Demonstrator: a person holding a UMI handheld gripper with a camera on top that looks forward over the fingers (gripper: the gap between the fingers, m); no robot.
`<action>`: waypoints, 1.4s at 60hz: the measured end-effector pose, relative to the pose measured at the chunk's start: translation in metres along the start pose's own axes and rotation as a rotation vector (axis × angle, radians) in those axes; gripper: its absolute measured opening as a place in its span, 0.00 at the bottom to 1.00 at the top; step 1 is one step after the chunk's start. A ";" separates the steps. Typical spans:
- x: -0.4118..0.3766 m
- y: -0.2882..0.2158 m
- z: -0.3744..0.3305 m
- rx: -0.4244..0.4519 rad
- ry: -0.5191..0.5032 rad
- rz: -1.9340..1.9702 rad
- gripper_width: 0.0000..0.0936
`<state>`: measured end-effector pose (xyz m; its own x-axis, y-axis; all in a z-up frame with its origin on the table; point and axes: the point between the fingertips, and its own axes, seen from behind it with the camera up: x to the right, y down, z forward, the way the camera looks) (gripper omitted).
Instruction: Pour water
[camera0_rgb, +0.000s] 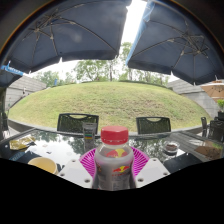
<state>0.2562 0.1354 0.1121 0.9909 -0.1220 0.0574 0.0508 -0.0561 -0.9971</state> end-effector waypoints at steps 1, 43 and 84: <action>-0.003 0.005 0.001 -0.007 -0.006 0.005 0.44; -0.008 0.002 -0.068 -0.120 -0.032 0.048 0.89; -0.163 -0.013 -0.297 -0.116 -0.211 -0.015 0.90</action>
<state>0.0570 -0.1383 0.1306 0.9949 0.0886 0.0488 0.0635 -0.1712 -0.9832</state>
